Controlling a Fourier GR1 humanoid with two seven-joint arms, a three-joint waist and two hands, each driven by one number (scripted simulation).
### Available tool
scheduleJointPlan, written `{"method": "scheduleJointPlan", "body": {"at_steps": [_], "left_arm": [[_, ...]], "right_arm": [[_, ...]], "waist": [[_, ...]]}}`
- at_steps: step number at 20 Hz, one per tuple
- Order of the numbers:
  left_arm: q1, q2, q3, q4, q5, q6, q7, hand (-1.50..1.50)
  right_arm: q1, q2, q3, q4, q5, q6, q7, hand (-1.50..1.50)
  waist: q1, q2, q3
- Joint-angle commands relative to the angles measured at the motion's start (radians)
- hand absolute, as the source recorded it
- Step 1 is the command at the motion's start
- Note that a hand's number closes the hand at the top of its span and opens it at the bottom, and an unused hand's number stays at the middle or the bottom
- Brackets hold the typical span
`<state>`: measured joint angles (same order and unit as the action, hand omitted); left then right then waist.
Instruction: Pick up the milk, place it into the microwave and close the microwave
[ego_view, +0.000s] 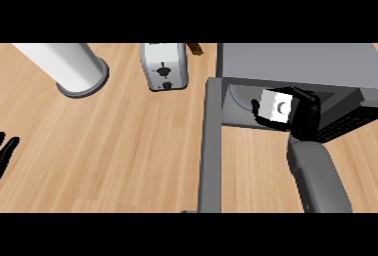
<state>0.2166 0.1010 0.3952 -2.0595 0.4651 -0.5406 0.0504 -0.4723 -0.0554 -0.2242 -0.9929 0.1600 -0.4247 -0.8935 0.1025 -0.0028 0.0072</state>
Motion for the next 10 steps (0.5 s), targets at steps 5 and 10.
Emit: {"method": "scheduleJointPlan", "body": {"at_steps": [5,10], "left_arm": [[-0.036,0.014,-0.02,-0.01,-0.044,0.007,0.01,-1.5],[-0.056,0.017,-0.037,0.012,-0.066,0.007,0.016,-1.5]], "right_arm": [[-0.11,-0.081,-0.042,0.143,0.139,-0.18,0.153,-1.5],[-0.099,-0.053,-0.053,0.127,0.168,-0.21,0.143,-1.5]], "waist": [[0.071,0.069,-0.011],[0.078,0.073,-0.01]]}}
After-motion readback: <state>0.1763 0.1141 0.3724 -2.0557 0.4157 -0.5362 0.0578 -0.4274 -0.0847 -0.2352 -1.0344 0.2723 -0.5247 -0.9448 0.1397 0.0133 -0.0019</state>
